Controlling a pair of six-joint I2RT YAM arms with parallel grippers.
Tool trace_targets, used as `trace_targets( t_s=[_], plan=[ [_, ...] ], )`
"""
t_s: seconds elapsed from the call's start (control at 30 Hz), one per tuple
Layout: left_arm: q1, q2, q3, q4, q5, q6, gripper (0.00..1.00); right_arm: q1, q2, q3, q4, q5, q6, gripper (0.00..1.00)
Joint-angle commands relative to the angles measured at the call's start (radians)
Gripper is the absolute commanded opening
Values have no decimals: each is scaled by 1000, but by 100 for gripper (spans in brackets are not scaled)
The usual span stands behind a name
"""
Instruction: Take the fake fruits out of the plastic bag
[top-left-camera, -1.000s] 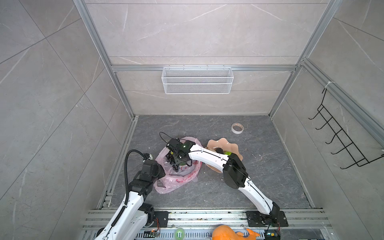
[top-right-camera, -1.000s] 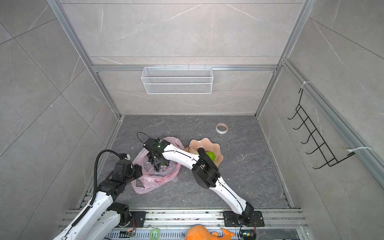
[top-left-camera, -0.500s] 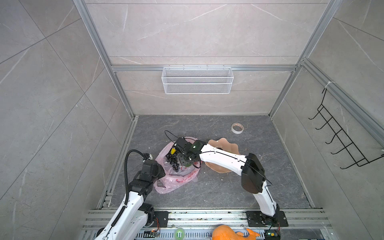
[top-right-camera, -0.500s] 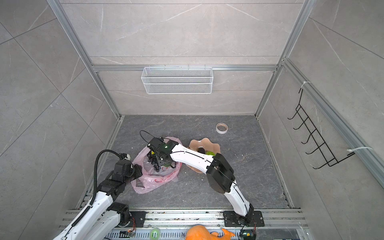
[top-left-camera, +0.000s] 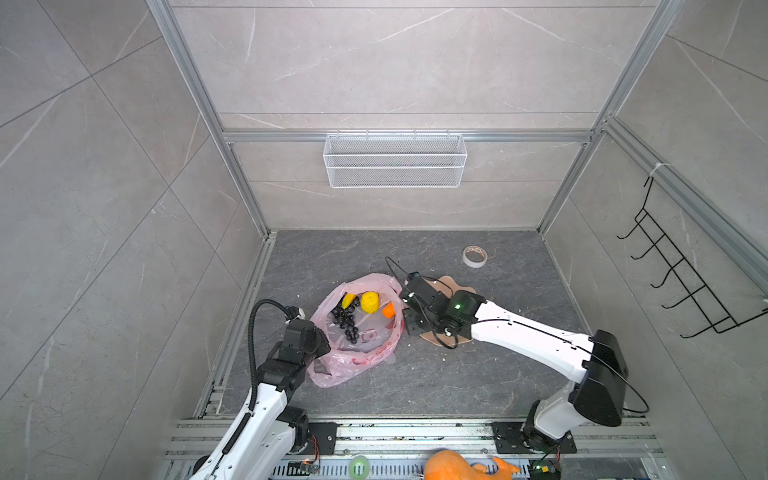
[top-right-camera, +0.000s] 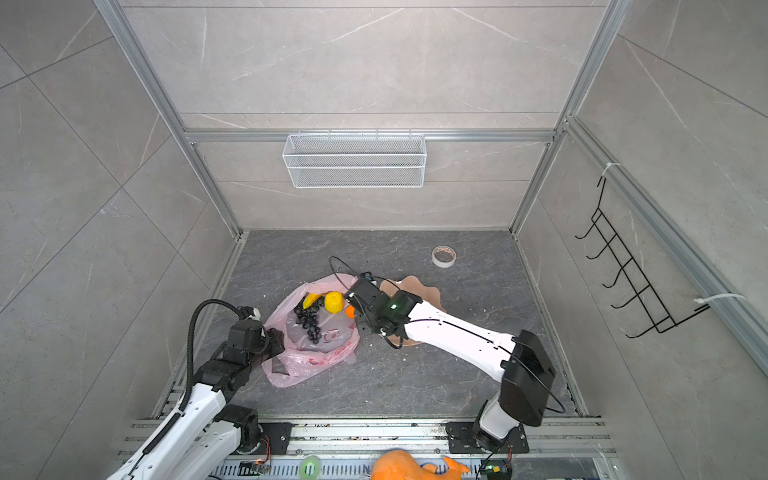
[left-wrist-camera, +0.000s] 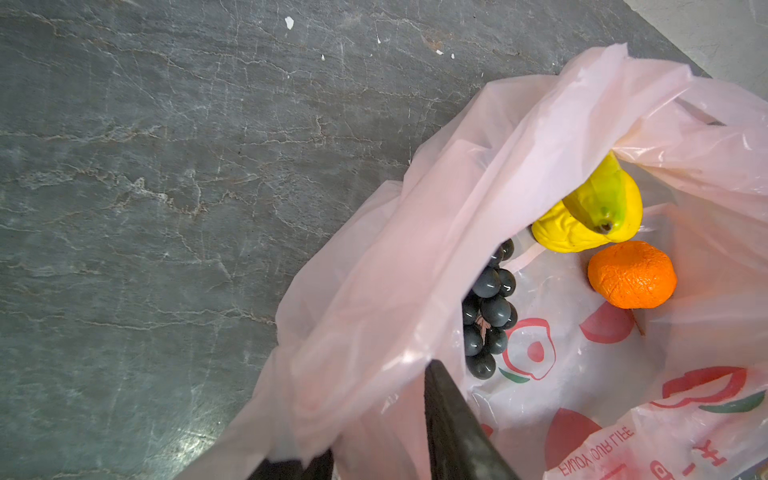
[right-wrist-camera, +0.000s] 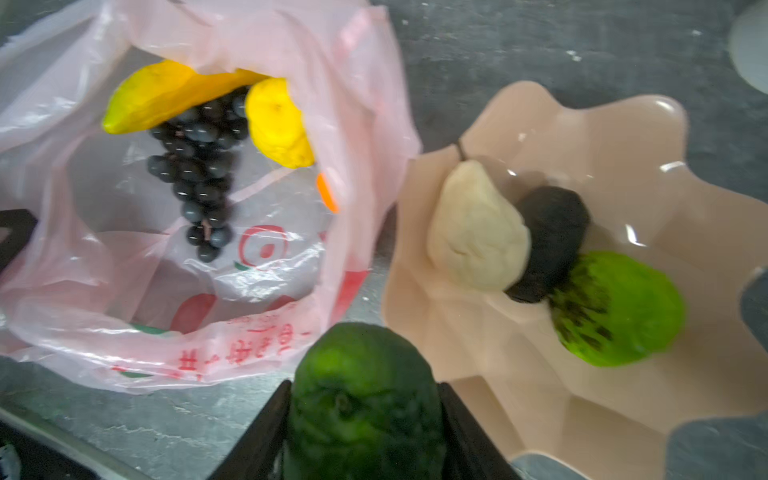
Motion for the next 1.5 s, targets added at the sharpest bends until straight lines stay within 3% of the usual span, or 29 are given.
trace_targets(
  t_s=[0.0,0.3,0.87,1.47],
  plan=[
    [2,-5,7,25,-18,30,37,-53,-101,-90,35,1,1,52],
    [2,25,14,27,-21,28,37,-192,-232,-277,81,-26,-28,52],
    [2,53,22,28,-32,22,37,-185,-97,-365,289,6,2,53],
    [2,58,24,28,-36,20,37,-123,18,-415,477,114,-8,54]
  ],
)
